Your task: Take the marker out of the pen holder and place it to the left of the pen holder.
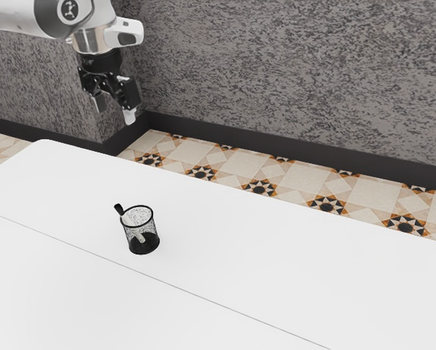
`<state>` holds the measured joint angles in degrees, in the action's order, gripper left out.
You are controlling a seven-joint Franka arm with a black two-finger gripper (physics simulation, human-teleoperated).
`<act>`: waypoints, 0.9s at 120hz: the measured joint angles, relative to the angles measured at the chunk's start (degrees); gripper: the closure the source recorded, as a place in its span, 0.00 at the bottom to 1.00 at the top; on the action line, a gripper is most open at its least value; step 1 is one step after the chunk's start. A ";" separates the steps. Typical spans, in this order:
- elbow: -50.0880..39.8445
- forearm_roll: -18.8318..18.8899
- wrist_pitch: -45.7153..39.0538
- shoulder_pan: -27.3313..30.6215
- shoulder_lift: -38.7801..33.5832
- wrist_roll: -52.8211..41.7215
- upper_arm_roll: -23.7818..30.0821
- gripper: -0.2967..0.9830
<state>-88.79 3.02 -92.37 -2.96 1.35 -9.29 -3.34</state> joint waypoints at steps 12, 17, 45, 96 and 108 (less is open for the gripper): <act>-0.17 -0.01 0.12 -0.12 -0.21 0.25 0.00 0.24; -0.22 -0.01 0.17 -0.17 -0.30 0.35 0.00 0.24; -10.95 -1.77 -3.98 -3.48 2.29 0.61 -3.84 0.24; -16.66 -9.02 -17.73 0.50 14.47 0.90 -7.51 0.25; -18.14 -12.53 -20.53 0.59 12.84 -0.78 -10.74 0.25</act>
<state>-106.93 -9.51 -112.90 -2.38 14.19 -10.08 -14.08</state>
